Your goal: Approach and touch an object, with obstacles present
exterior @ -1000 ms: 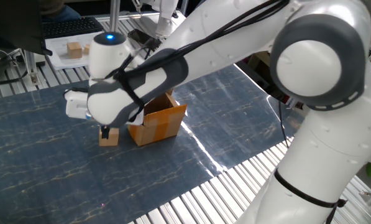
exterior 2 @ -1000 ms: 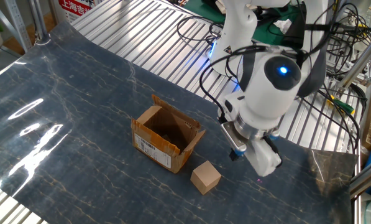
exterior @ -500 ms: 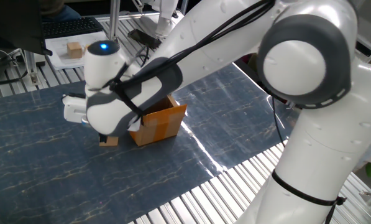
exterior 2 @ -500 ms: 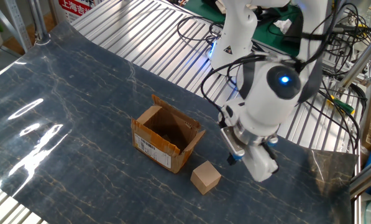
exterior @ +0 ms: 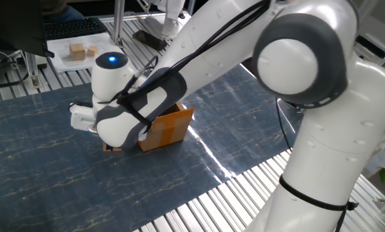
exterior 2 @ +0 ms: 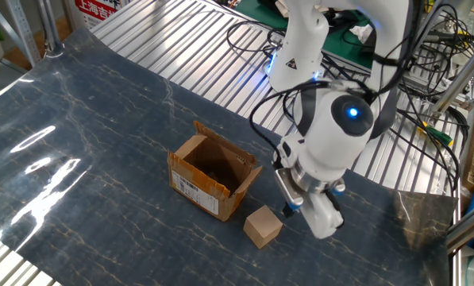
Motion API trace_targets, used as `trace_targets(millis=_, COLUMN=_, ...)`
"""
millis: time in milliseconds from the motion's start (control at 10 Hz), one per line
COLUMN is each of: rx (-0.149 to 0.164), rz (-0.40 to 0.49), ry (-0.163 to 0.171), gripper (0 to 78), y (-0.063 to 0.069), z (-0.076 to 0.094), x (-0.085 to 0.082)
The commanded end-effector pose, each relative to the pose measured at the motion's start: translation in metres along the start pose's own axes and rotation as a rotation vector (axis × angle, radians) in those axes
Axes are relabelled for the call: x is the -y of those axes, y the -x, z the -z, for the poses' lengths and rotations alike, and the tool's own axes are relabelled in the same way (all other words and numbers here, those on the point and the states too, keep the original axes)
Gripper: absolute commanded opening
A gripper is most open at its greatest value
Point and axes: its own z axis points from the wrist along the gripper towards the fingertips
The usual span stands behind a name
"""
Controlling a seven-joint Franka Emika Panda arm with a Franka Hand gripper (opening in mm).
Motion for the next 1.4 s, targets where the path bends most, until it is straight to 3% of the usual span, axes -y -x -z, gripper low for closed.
trace_targets(millis=100, rx=0.018, rz=0.004, ry=0.006, gripper=0.0, y=0.007, z=-0.009, x=-0.003)
trace_targets(millis=800, rx=0.029, rz=-0.024, ry=0.012, gripper=0.0, y=0.02, z=-0.013, x=-0.003)
trace_targets(millis=1400, rx=0.043, rz=-0.038, ry=-0.007, gripper=0.0, y=0.033, z=-0.008, x=-0.013)
